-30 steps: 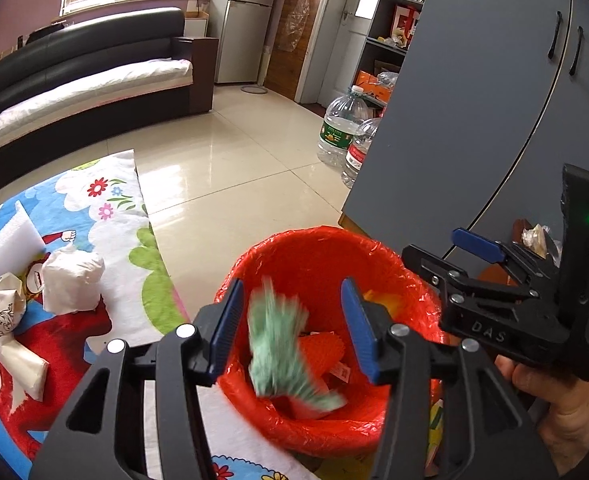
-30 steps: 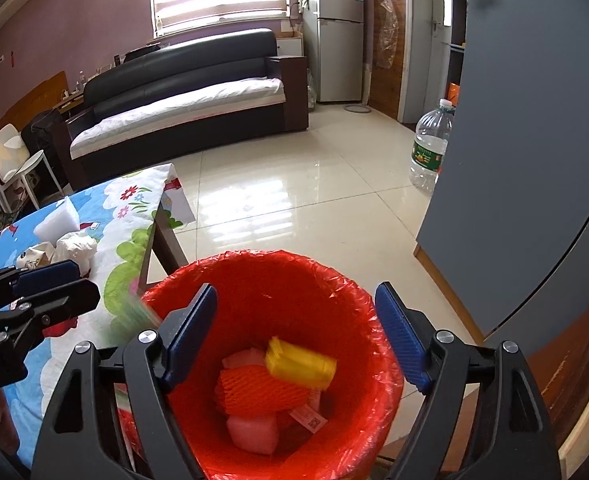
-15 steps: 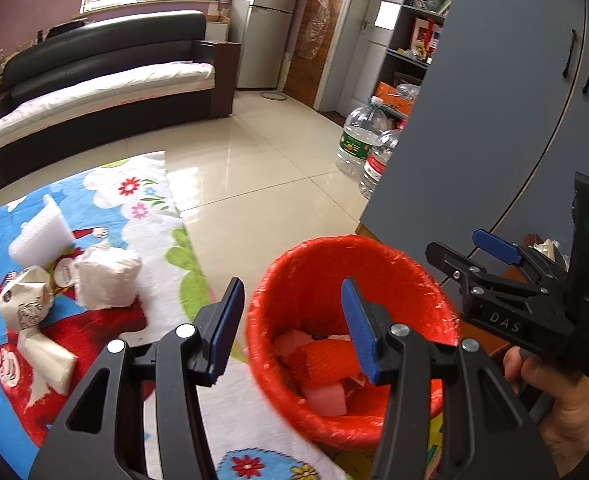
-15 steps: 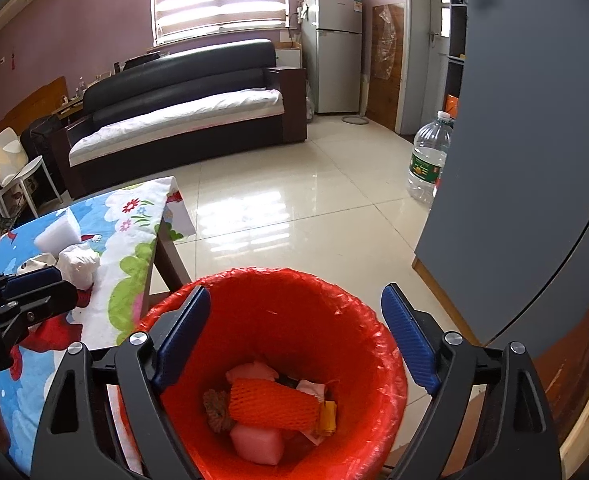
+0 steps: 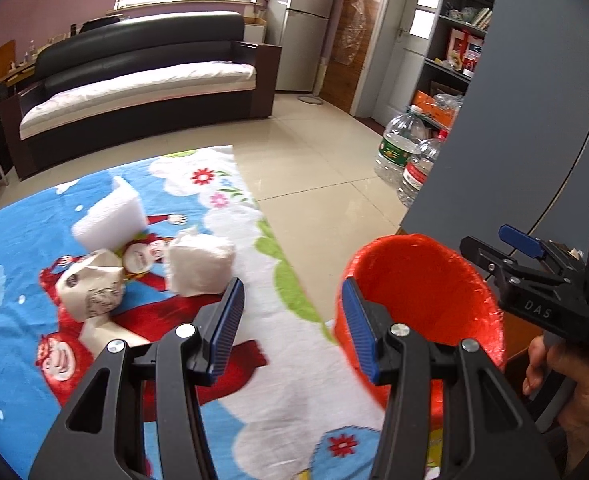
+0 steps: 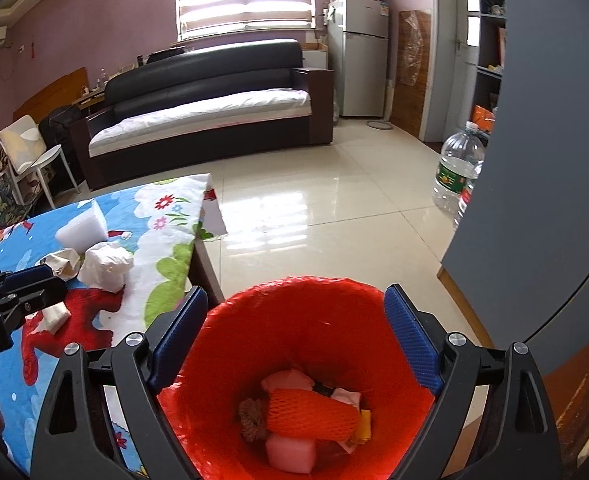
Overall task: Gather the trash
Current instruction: 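Move both tools back over the remaining trash on the bed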
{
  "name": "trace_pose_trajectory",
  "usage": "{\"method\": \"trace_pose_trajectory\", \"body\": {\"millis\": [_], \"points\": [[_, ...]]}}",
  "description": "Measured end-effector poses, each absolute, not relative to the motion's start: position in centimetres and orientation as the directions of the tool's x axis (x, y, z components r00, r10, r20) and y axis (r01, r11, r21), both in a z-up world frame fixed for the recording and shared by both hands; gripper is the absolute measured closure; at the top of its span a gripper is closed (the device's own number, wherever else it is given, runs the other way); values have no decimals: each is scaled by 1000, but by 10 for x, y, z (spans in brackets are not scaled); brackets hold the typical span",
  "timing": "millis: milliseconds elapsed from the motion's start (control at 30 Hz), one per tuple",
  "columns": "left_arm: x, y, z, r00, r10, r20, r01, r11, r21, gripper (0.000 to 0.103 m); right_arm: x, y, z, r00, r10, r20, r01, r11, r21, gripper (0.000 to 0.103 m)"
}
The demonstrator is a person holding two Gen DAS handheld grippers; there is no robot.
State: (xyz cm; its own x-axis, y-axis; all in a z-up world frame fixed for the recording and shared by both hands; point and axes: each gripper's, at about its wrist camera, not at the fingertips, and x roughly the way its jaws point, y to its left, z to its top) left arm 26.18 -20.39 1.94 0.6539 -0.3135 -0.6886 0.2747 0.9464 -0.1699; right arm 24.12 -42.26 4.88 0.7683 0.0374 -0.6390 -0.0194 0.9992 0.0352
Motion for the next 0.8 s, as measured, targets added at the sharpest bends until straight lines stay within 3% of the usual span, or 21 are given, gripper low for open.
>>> {"method": "trace_pose_trajectory", "body": {"millis": [400, 800], "points": [[267, -152, 5, 666, -271, -695, 236, 960, -148, 54, 247, -395, 45, 774, 63, -630, -58, 998, 28, 18], [275, -110, -12, 668, -240, -705, 195, 970, -146, 45, 255, -367, 36, 762, 86, -642, -96, 995, 19, 18]]}}
